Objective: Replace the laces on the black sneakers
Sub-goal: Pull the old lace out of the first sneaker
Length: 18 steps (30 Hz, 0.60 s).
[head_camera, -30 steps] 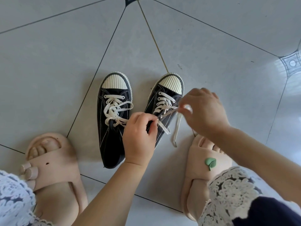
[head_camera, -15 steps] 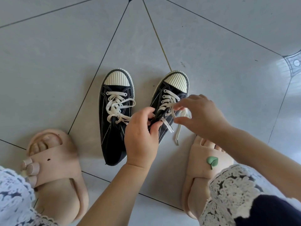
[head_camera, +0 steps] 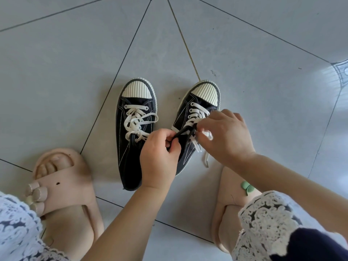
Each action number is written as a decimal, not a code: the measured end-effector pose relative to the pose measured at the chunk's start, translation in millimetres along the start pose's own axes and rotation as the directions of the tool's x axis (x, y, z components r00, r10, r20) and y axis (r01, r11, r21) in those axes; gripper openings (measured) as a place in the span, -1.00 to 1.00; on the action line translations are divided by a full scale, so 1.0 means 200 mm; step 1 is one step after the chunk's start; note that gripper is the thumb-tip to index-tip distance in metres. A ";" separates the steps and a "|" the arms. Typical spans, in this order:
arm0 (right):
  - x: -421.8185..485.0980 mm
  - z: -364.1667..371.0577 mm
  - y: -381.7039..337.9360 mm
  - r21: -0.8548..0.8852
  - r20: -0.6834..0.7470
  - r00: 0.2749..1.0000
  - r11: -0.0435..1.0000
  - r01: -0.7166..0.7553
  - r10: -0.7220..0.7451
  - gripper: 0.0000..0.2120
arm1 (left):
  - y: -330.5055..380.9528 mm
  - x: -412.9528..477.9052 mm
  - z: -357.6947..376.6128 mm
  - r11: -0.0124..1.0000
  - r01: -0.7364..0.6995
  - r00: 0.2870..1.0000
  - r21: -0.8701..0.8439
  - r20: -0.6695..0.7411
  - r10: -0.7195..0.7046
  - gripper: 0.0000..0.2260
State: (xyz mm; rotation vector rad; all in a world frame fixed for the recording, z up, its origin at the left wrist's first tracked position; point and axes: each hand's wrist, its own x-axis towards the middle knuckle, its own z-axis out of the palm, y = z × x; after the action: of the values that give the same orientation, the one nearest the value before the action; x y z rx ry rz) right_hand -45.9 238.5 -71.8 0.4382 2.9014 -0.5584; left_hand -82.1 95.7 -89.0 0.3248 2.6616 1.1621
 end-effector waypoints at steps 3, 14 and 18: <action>-0.02 -0.04 0.06 0.015 -0.042 0.998 0.999 -0.037 0.038 -0.95 | -0.01 0.01 0.00 1.000 0.020 0.998 0.009 -0.058 -0.020 -0.91; 0.04 -0.15 0.32 0.148 0.011 0.899 0.889 -0.434 0.437 -0.84 | -0.04 -0.02 -0.02 0.999 0.023 0.997 0.025 -0.079 -0.021 -0.89; 0.00 -0.08 0.14 0.230 0.000 0.979 0.953 -0.196 0.202 -0.77 | -0.03 -0.02 -0.02 0.998 0.026 0.998 -0.058 -0.055 -0.030 -0.89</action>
State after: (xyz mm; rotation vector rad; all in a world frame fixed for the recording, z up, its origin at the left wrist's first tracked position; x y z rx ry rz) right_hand -39.6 269.2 -67.2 0.7631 2.7785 -0.8626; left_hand -79.6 88.5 -89.9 0.2480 2.6649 1.2537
